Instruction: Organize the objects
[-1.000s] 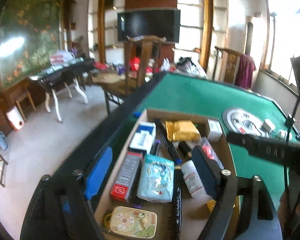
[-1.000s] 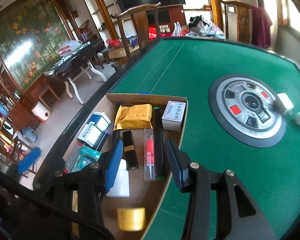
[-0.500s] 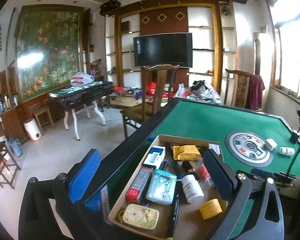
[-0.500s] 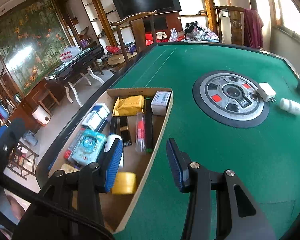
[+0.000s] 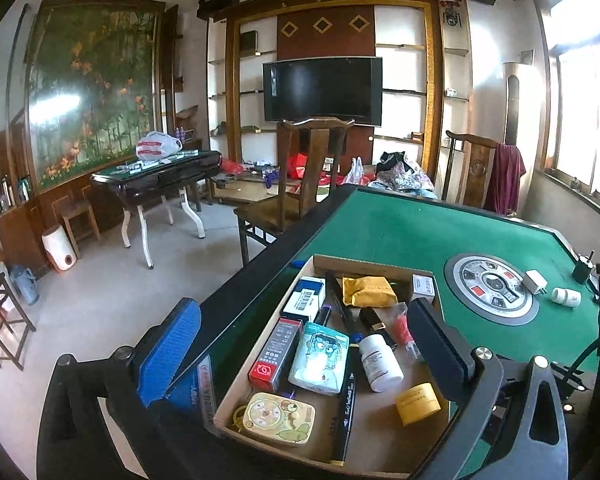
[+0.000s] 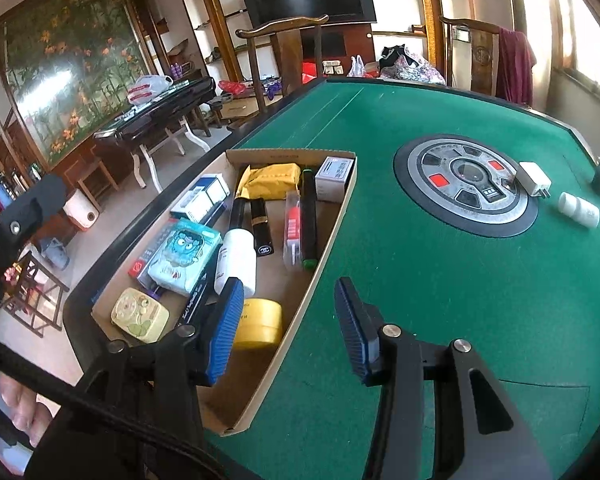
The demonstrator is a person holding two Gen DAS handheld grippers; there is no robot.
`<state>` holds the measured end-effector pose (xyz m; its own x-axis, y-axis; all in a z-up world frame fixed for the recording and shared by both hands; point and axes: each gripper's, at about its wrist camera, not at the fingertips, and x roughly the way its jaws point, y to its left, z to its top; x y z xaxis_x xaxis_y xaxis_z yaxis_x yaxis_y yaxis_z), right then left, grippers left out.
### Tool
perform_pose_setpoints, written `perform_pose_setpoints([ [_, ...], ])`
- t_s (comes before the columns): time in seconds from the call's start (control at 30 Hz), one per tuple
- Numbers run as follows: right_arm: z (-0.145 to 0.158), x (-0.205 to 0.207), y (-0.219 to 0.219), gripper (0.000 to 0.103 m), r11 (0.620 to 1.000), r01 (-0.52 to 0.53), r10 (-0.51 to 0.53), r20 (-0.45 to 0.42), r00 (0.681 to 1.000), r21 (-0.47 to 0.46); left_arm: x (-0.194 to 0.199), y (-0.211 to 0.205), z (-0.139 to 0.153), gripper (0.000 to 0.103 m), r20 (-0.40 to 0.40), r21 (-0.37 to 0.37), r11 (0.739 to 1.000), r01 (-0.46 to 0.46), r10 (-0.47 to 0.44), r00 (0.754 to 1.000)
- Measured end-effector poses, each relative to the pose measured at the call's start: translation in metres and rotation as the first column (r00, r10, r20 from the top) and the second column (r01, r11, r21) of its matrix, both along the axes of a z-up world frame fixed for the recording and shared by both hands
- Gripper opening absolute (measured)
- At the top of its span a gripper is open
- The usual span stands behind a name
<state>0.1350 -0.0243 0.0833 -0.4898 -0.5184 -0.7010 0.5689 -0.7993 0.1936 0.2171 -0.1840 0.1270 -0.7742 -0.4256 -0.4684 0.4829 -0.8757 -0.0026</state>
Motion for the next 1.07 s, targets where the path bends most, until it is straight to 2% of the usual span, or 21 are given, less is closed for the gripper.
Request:
perform_pose_setpoints([
  [0.3,-0.014,0.022,-0.022,0.046,0.996,-0.051,0.053,-0.022,0.998,0.066,-0.006,-0.012,-0.028,0.101,0.089,0.088,0.996,-0.001,-0.007,0.996],
  [0.47,-0.017,0.027,-0.03,0.046,0.993,-0.059,0.064,-0.043,0.997,0.106,-0.004,-0.015,-0.044,0.101,0.133,0.086,0.996,-0.006,-0.006,0.991],
  [0.73,-0.016,0.03,-0.035,0.046,0.991,-0.066,0.072,-0.049,0.996,0.114,-0.001,-0.017,-0.047,0.101,0.14,0.09,0.996,-0.01,-0.003,0.99],
  [0.83,-0.016,0.031,-0.038,0.046,0.99,-0.071,0.078,-0.055,0.995,0.125,0.0,-0.014,-0.047,0.101,0.14,0.067,0.997,-0.03,0.02,0.99],
  [1.07,-0.014,0.033,-0.036,0.046,0.991,-0.067,0.074,-0.059,0.995,0.118,-0.001,-0.016,-0.049,0.101,0.172,0.101,0.994,-0.044,0.026,0.985],
])
